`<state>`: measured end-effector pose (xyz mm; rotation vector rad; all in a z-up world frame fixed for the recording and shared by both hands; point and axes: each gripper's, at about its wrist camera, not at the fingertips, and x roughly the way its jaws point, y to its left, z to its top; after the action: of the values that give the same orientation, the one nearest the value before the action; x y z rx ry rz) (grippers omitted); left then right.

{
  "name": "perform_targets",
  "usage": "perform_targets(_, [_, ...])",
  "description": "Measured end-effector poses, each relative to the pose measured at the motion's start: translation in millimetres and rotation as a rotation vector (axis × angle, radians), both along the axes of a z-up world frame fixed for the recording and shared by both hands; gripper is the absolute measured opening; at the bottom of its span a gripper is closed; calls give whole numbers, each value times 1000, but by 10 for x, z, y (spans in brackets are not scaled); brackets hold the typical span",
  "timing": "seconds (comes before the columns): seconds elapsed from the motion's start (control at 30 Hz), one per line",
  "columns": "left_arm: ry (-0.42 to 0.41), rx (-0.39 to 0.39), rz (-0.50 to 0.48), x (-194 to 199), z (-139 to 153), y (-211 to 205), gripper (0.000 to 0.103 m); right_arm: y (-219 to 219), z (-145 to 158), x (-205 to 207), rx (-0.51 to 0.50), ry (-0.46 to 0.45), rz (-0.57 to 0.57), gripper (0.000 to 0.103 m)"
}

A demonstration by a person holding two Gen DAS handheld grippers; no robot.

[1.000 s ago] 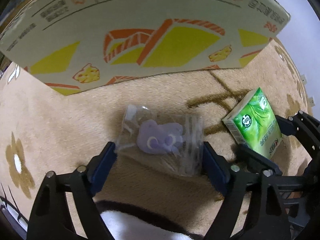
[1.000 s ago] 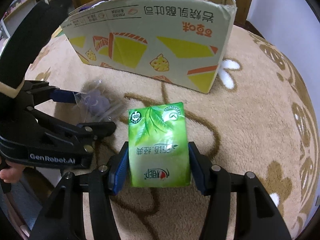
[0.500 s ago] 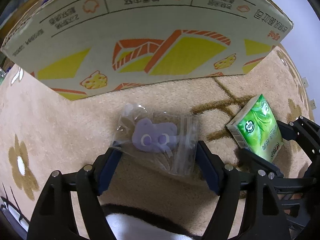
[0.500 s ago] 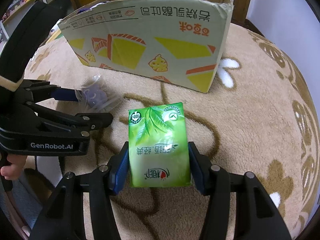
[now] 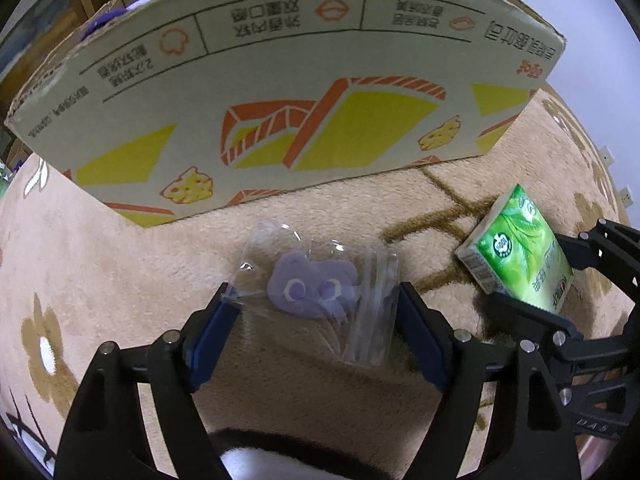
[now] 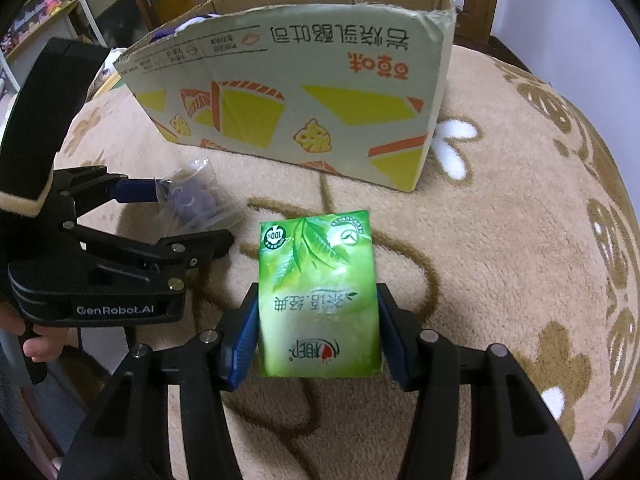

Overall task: Organize soft objects
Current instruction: 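Lift clear bag with left tool while right tool carries green pack over box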

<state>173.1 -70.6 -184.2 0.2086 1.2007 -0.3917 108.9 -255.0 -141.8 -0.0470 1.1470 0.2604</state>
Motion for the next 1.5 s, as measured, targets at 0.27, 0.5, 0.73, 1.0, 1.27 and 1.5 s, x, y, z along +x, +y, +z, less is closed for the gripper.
perform_targets(0.27, [-28, 14, 30, -101, 135, 52, 78, -126, 75, -15, 31, -31, -28, 56])
perform_targets(0.5, [-97, -20, 82, -330, 470, 142, 78, -219, 317, -129, 30, -138, -75, 56])
perform_targets(0.73, [-297, -39, 127, -669, 1041, 226, 78, -260, 681, -212, 35, -270, -101, 56])
perform_targets(1.0, [-536, -47, 182, -861, 1662, 435, 78, -273, 1115, -224, 62, -375, -112, 56])
perform_targets(1.27, [-668, -86, 214, -620, 1962, 610, 78, -225, 1399, -40, 58, -455, -110, 56])
perform_targets(1.5, [-741, -83, 202, -366, 2053, 573, 78, -218, 1593, 221, 66, -521, -109, 56])
